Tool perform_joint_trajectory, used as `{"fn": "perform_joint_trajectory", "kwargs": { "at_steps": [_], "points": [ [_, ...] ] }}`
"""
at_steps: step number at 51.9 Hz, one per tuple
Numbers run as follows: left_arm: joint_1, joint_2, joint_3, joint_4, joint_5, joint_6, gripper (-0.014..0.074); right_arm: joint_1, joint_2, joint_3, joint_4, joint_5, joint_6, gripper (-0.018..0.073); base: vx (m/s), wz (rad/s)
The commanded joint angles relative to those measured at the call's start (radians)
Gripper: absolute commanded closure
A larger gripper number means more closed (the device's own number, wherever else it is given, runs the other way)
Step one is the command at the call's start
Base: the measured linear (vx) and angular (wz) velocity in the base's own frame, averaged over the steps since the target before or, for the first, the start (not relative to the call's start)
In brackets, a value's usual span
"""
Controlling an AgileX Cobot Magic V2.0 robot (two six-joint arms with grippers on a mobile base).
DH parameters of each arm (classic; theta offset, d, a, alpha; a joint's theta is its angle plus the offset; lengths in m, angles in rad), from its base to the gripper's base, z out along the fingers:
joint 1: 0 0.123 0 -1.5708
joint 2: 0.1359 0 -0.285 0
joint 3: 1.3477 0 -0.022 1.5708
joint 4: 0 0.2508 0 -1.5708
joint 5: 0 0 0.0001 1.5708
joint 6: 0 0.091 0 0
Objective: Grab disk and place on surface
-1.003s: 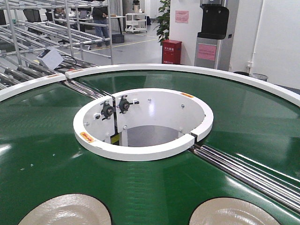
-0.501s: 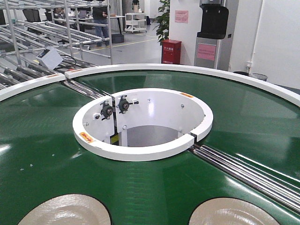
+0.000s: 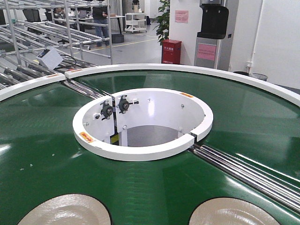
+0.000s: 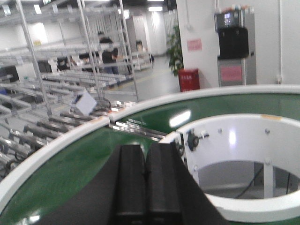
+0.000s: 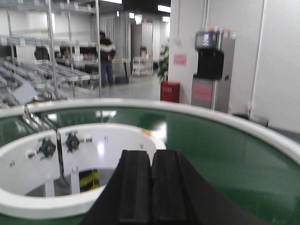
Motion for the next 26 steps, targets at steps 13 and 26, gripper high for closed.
{"fn": "perform_joint_trajectory", "kwargs": {
  "at_steps": [13,26],
  "points": [
    [-0.007,0.056,-0.045,-0.004,-0.108,0.002,0.0399,-0.004,0.017,-0.039,0.001,-0.101,-0.013,0.0392,0.00,0.00],
    [-0.007,0.056,-0.042,-0.004,-0.100,0.004,-0.0042,-0.004,0.014,-0.039,0.004,-0.107,-0.013,-0.0167,0.00,0.00]
  ]
}}
